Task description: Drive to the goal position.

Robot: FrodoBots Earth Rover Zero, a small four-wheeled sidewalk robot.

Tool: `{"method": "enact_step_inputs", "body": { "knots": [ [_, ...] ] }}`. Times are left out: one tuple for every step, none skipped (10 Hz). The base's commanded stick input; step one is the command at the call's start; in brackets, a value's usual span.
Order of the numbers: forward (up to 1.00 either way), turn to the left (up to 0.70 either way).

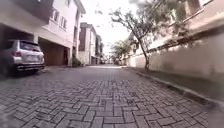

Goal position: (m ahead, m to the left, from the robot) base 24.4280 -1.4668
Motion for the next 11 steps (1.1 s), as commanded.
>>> {"method": "enact_step_inputs", "body": {
  "knots": [
    [0.69,0.03],
    [0.69,0.03],
    [0.69,0.03],
    [0.69,0.03],
    [0.69,0.03],
    [0.69,0.03],
    [0.69,0.03],
    [0.69,0.03],
    [0.69,0.03],
    [0.69,0.03],
    [0.69,0.03]
  ]
}}
